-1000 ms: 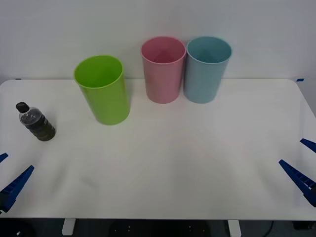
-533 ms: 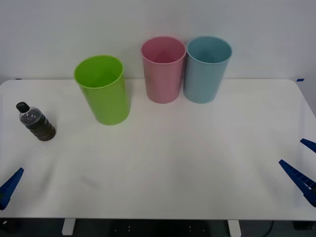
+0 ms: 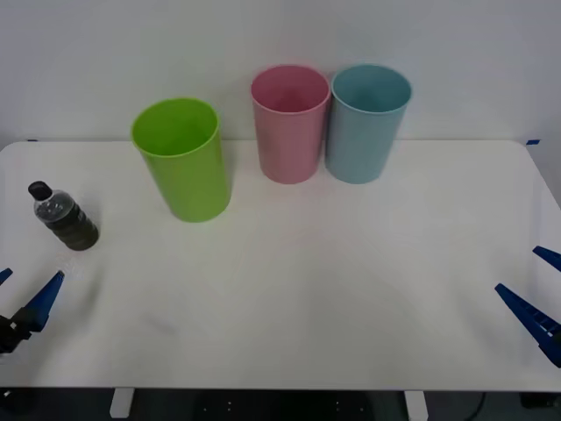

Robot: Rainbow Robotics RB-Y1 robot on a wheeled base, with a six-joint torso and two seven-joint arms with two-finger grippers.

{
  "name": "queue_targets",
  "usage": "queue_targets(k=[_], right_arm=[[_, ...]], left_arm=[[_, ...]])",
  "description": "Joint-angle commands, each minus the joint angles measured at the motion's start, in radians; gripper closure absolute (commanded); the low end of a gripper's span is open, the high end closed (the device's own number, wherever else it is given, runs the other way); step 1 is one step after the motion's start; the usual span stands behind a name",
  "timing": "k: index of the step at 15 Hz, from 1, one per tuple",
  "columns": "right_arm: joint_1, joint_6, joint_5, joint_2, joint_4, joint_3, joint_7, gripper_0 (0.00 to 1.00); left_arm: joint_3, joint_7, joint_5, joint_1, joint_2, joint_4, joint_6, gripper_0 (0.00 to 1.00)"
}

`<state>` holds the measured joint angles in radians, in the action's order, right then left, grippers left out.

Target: Grasp the object on the table and drop it into the matching bin: aluminum can to the light blue bin, PET bottle to the pink bin.

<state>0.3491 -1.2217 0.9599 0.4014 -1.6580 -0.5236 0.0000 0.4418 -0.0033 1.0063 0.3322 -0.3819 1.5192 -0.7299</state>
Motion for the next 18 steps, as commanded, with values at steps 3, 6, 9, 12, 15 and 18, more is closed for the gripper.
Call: queue_targets(k=[3, 6, 9, 12, 15, 18], right_arm=[[0.0, 0.0, 0.0, 0.0, 0.0, 0.0, 0.0, 0.0], [0.0, 0.0, 0.0, 0.0, 0.0, 0.0, 0.0, 0.0], [0.0, 0.0, 0.0, 0.0, 0.0, 0.0, 0.0, 0.0], [0.0, 0.0, 0.0, 0.0, 0.0, 0.0, 0.0, 0.0], [0.0, 0.0, 0.0, 0.0, 0.0, 0.0, 0.0, 0.0], [0.0, 0.0, 0.0, 0.0, 0.0, 0.0, 0.0, 0.0]], left_arm=[[0.014, -0.009, 0.052, -0.13, 0.001, -0.134, 0.0, 0.0], [0.021, -0.012, 0.11, -0.196, 0.001, -0.177, 0.018, 0.0], [0.017, -0.017, 0.144, -0.252, 0.001, -0.218, 0.052, 0.0], [0.018, -0.027, 0.17, -0.32, 0.001, -0.287, 0.057, 0.0], [0.018, -0.029, 0.206, -0.366, 0.001, -0.323, 0.083, 0.0], [0.021, -0.035, 0.225, -0.41, 0.001, -0.366, 0.104, 0.0]])
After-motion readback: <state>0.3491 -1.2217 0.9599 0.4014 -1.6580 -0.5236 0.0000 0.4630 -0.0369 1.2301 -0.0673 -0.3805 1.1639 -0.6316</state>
